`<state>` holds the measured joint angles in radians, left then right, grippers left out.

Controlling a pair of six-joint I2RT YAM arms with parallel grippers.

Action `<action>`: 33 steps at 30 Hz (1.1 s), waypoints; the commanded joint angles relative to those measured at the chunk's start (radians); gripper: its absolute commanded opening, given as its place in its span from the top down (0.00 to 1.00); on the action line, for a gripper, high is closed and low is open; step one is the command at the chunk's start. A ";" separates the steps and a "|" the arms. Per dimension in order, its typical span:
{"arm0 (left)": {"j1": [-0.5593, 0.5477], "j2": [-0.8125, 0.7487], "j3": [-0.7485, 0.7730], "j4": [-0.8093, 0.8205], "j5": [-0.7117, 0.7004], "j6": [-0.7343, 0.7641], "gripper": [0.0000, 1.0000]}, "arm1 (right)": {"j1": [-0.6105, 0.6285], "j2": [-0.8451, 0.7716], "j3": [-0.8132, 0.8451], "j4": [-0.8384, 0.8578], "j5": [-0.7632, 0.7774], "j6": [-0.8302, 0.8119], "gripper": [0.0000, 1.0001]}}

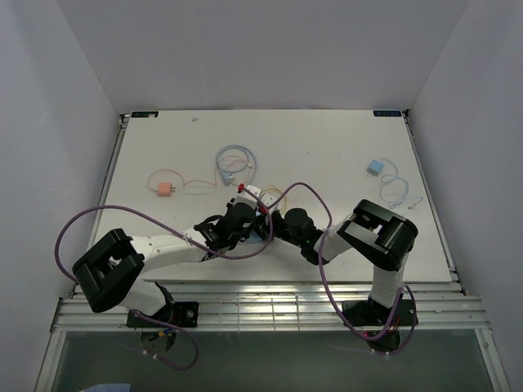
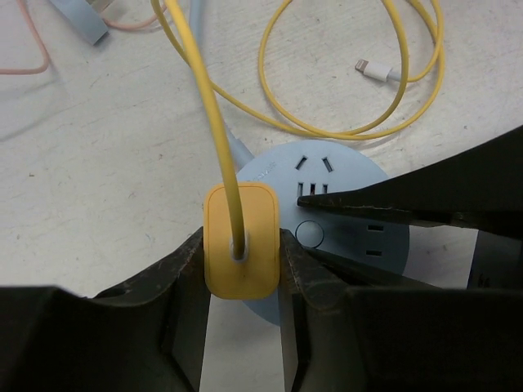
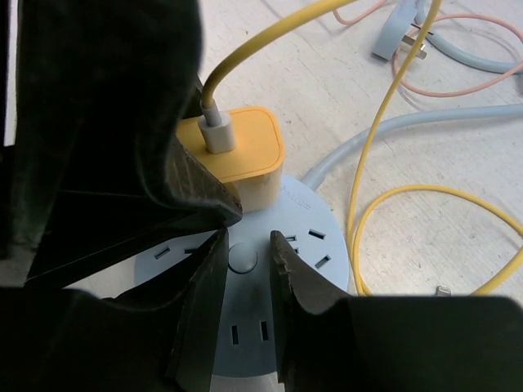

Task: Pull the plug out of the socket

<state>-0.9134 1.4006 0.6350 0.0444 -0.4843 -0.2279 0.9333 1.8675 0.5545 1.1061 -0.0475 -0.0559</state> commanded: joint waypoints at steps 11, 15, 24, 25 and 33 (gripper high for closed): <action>-0.081 -0.115 -0.012 -0.037 -0.036 -0.008 1.00 | -0.001 0.128 -0.061 -0.528 0.058 -0.028 0.68; -0.059 -0.164 -0.029 -0.038 -0.013 -0.031 1.00 | -0.001 0.130 -0.056 -0.529 0.025 -0.024 0.68; 0.033 -0.175 0.066 -0.156 -0.158 -0.134 1.00 | -0.001 0.052 -0.038 -0.548 0.018 -0.024 0.66; 0.057 -0.178 0.081 -0.190 -0.146 -0.145 1.00 | -0.001 0.030 -0.018 -0.567 0.017 -0.025 0.66; 0.257 -0.224 0.225 -0.242 -0.083 -0.189 1.00 | -0.002 -0.063 0.058 -0.641 -0.009 -0.048 0.64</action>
<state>-0.6991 1.2163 0.7799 -0.1715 -0.5781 -0.3805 0.9314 1.7771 0.6418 0.8307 -0.0486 -0.0807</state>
